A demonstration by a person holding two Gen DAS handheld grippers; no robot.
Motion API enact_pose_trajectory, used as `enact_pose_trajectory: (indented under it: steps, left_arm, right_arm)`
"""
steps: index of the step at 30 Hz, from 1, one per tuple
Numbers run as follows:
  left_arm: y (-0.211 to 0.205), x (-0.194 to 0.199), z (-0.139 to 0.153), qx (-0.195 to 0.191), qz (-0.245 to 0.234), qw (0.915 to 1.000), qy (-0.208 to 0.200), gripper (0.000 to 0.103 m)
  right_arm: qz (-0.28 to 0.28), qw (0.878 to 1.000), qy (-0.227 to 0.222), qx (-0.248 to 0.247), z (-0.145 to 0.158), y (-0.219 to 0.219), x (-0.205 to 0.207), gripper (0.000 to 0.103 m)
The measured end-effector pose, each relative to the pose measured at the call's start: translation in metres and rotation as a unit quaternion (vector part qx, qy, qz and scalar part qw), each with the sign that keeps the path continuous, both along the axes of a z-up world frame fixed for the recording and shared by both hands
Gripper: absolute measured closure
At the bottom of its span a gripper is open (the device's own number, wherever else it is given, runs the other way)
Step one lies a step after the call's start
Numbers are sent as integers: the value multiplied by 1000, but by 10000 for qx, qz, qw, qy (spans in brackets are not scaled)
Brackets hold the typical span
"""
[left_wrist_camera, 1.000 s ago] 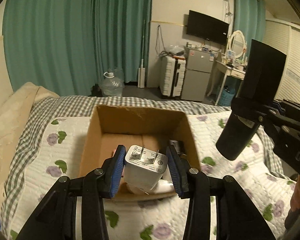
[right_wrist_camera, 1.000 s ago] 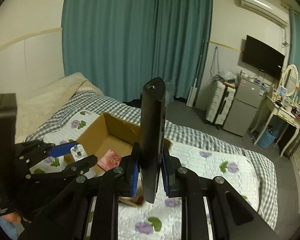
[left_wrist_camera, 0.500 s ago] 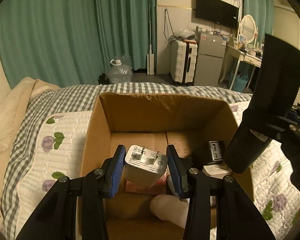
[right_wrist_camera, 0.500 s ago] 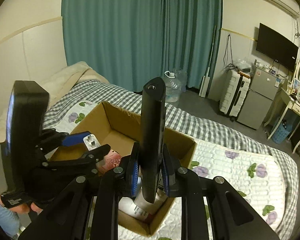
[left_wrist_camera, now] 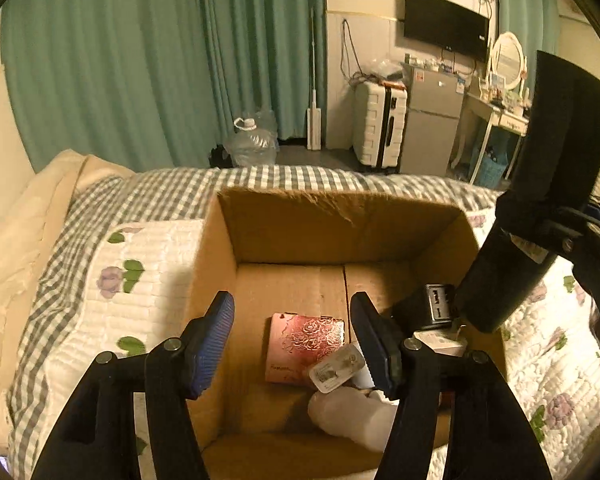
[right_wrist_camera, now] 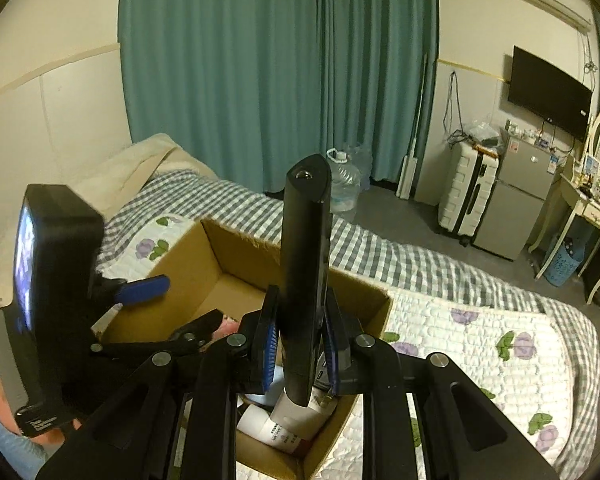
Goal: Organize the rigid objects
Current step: 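Lower the remote into the box and open the right gripper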
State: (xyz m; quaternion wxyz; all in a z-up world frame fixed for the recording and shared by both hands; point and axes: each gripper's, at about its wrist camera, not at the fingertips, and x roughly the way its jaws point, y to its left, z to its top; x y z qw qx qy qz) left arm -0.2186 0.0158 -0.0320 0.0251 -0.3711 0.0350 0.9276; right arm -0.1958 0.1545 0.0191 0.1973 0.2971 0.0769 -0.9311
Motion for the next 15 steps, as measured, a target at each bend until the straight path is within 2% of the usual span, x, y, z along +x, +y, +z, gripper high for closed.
enact_pose_trajectory:
  steps: [6, 10, 15]
  left_arm:
    - [-12, 13, 19, -88, 57, 9997, 235, 37]
    - [-21, 11, 22, -141, 135, 9993, 320, 37]
    - [-26, 5, 15, -193, 143, 9992, 324, 37]
  right_arm:
    - [-2, 9995, 152, 265, 2, -16, -8, 84]
    - [-84, 9956, 306, 883, -16, -38, -25, 84]
    - [-118, 9917, 126, 1273, -50, -57, -50, 84]
